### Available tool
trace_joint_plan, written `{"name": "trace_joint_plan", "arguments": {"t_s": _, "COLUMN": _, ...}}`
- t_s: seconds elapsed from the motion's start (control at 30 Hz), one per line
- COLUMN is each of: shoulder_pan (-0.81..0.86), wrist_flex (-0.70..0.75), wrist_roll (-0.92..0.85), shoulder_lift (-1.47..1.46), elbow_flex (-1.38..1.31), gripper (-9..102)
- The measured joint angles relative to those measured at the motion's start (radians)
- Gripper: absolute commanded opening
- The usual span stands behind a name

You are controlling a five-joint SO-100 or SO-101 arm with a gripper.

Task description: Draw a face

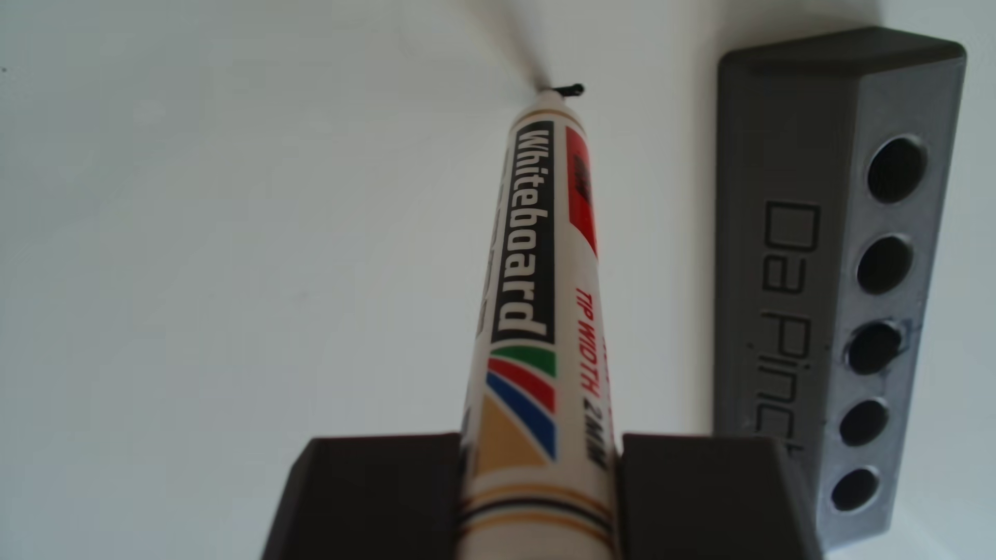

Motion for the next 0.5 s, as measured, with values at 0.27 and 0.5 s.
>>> {"name": "trace_joint_plan", "arguments": {"t_s": 0.27, "shoulder_pan": -0.003, "wrist_flex": 0.026, "wrist_roll": 0.0, "shoulder_lift": 0.049, "elbow_flex": 0.04, "gripper": -1}}
{"name": "trace_joint_plan", "arguments": {"t_s": 0.5, "shoulder_pan": -0.003, "wrist_flex": 0.035, "wrist_roll": 0.0, "shoulder_lift": 0.104, "elbow_flex": 0.095, "gripper": -1}}
